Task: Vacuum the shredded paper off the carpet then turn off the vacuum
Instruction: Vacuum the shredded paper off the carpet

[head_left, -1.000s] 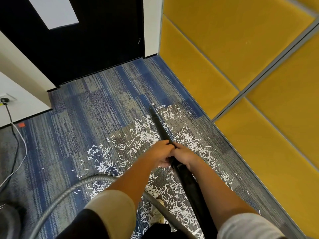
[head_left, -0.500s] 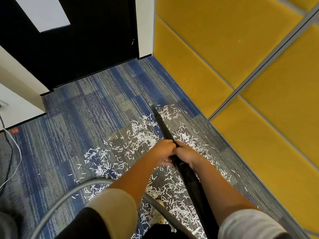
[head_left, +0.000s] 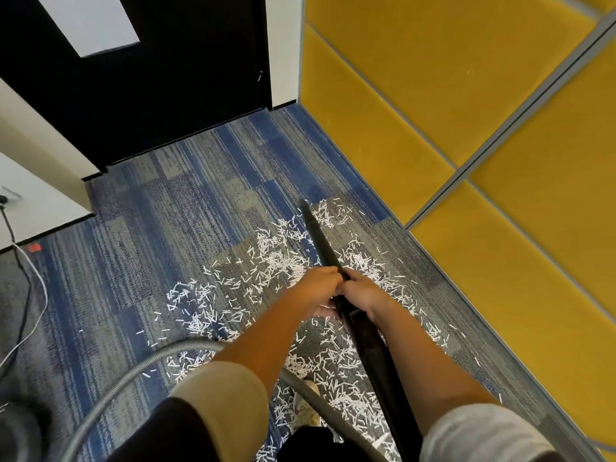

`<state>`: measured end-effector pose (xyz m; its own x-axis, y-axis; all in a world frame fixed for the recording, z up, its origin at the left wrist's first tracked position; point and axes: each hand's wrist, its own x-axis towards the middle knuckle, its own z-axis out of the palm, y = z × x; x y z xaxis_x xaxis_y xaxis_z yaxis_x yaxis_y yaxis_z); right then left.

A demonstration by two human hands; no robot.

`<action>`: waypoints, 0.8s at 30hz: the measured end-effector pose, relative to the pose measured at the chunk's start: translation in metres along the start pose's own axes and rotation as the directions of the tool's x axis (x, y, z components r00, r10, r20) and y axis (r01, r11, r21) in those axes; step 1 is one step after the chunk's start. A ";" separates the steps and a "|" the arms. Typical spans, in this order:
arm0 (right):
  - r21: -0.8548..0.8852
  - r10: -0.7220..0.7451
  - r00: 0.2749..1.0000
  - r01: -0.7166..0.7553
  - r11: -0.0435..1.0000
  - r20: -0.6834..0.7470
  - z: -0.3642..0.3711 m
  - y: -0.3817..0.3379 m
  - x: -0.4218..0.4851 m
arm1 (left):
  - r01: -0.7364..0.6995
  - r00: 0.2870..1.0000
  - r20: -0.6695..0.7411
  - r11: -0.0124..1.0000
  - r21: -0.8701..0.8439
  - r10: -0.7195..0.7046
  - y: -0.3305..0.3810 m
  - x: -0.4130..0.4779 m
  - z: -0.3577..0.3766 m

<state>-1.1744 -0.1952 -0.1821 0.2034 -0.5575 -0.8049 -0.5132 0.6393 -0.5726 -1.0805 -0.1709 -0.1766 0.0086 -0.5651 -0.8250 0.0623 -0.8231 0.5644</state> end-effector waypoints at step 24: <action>0.186 0.027 0.990 -0.001 0.983 -0.135 -0.049 0.033 -0.022 | -0.012 0.994 0.112 0.992 0.124 -0.002 0.008 -0.002 0.056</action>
<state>-1.2363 -0.1877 -0.1760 0.0752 -0.6064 -0.7916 -0.3499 0.7273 -0.5904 -1.1364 -0.1795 -0.1686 -0.1037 -0.5664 -0.8176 -0.0623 -0.8167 0.5737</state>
